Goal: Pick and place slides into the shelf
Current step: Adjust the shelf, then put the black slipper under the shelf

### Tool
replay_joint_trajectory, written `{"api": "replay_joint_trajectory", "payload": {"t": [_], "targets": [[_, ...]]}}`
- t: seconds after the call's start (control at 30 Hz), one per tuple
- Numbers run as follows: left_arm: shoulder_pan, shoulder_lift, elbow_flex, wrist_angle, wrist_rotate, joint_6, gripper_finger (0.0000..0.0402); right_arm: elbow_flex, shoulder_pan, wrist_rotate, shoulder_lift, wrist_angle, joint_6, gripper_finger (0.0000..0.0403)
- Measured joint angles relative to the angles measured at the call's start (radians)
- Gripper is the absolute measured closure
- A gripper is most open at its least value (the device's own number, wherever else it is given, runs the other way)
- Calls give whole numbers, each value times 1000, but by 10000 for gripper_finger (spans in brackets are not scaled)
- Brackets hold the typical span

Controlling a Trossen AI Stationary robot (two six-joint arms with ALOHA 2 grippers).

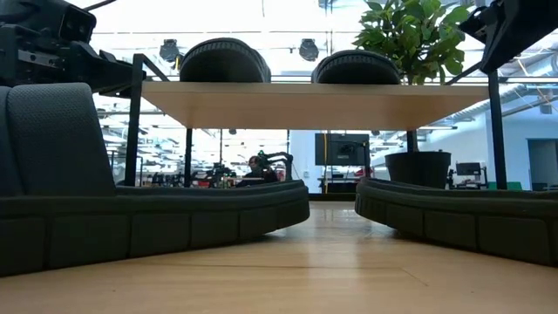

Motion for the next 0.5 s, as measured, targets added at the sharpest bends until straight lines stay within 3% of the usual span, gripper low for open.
{"api": "replay_joint_trajectory", "payload": {"t": [0.23, 0.5], "targets": [[0, 0, 0, 0, 0, 25, 396, 64, 15, -76, -17, 44, -122, 403], [0, -1, 0, 0, -37, 67, 396, 146, 15, -21, -130, 54, -277, 403]]}}
